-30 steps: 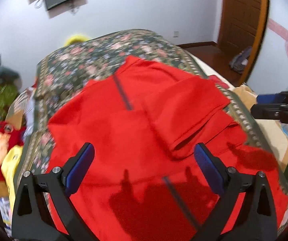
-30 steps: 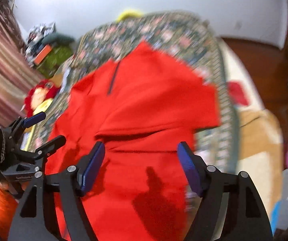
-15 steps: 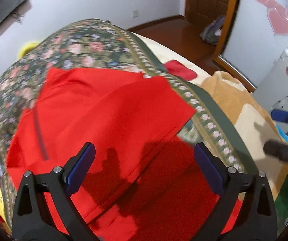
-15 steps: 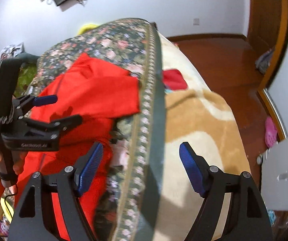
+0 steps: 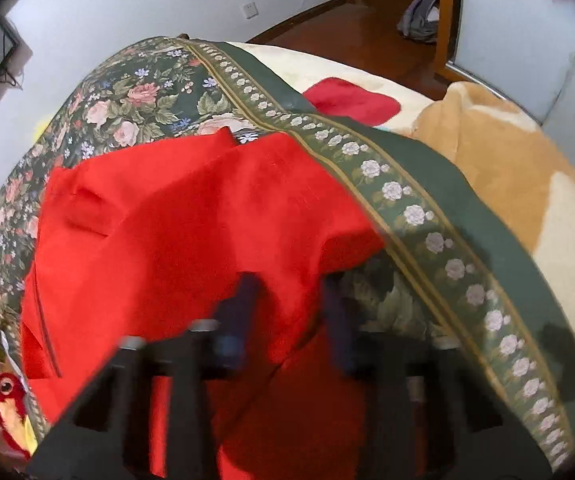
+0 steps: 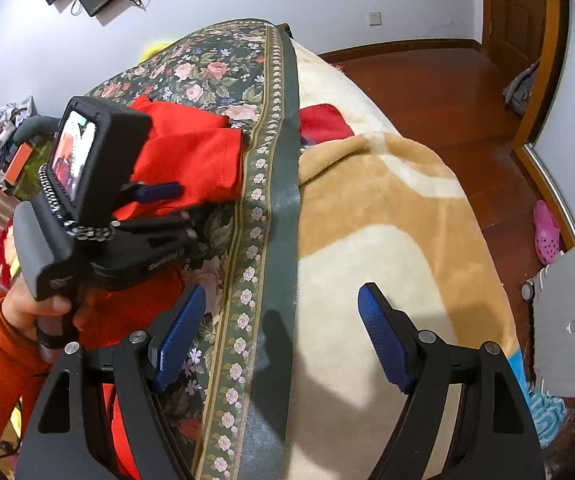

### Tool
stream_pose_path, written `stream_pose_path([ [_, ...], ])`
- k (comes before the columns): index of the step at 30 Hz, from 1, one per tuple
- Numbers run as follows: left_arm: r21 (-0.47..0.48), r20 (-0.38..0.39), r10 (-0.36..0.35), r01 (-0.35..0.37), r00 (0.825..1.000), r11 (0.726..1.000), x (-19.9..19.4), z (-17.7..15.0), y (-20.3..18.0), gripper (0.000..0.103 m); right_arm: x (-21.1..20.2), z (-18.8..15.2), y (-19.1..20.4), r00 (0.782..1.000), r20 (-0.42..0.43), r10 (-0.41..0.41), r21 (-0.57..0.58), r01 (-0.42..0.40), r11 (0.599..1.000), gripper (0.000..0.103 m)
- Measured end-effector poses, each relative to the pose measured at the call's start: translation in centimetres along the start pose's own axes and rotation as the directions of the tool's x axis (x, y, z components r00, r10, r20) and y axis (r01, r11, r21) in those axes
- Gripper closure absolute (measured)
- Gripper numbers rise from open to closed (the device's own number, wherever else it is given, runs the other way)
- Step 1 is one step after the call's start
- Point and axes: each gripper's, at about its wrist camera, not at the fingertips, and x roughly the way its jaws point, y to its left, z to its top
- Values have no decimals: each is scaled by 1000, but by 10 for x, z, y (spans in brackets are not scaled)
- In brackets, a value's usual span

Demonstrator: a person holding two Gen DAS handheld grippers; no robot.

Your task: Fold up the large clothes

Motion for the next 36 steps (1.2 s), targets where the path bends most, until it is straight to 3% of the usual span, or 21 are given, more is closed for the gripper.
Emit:
stream_pose_path([
  [2,-41,18,-21,22,1000,999,-6,1,5,98,-3,-2,2,1000,7,2,-5,-2,1000,27],
  [6,-149,96,-52,66,994,987,-37,-1,33,99,-9,-4,8,1000,13,-10,-23,11,1000,27],
  [8,-212,155,-71,104,985,972,-66,-4,57,99,-10,-4,12,1000,12,-16,-31,17,999,27],
  [10,-284,241,-98,166,966,944,-103,-13,91,99,-12,-3,18,1000,13,-22,-38,22,999,27],
  [15,-398,368,13,145,930,906,-182,-51,172,100,-17,4,42,1000,21,-9,-71,11,997,27],
  [20,-469,397,146,63,906,881,-230,-104,229,100,-19,15,83,999,41,20,-131,-14,991,27],
  [29,-517,332,255,-51,908,854,-233,-194,269,100,6,38,165,999,25,34,-287,-25,958,27],
  [36,-598,237,206,-25,949,801,-193,-256,293,100,82,33,188,984,-172,-46,-313,-10,950,27],
])
